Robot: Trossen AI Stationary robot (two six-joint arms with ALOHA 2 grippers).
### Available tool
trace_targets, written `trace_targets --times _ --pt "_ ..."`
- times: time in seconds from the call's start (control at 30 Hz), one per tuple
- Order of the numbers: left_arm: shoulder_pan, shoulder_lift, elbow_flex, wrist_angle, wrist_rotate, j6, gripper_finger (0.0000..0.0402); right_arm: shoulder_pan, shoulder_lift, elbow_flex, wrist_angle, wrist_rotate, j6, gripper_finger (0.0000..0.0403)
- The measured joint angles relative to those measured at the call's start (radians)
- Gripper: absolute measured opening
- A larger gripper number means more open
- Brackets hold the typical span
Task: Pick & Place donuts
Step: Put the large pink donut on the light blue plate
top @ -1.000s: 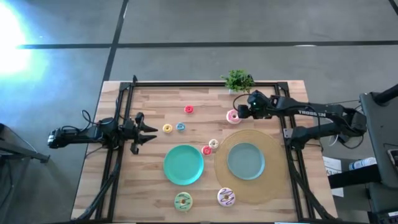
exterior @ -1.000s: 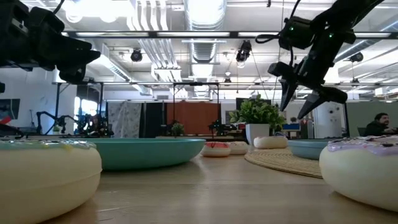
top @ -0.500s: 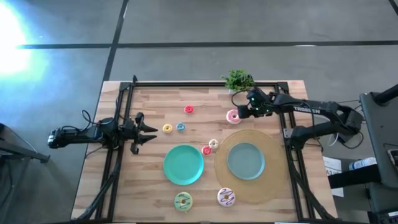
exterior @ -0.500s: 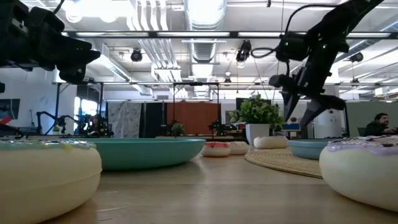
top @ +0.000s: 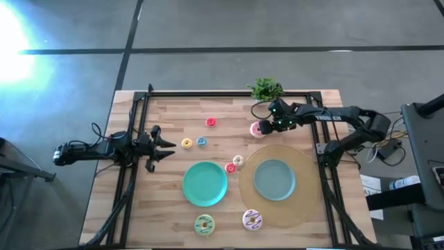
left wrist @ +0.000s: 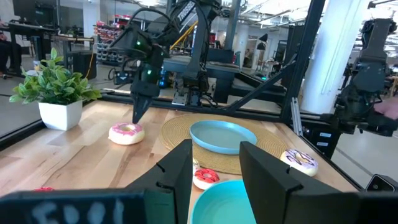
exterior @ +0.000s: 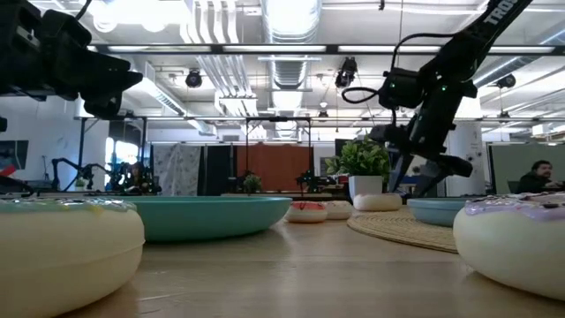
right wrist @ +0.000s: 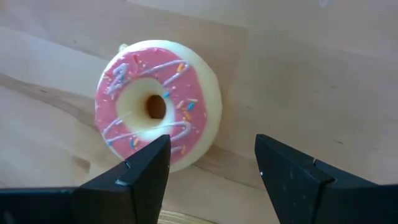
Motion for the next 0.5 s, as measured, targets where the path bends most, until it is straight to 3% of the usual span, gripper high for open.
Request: trace_targets --times 0.27,0.5 --pt "0.0 0.0 0.0 0.0 0.0 0.0 0.0108 -0.002 -0.02 0.0 0.053 -0.002 -0.019 0.0226" --pt "0.0 0.0 0.0 0.0 0.0 0.0 0.0108 -0.003 0.061 0.001 0.082 0.006 -0.008 0.0226"
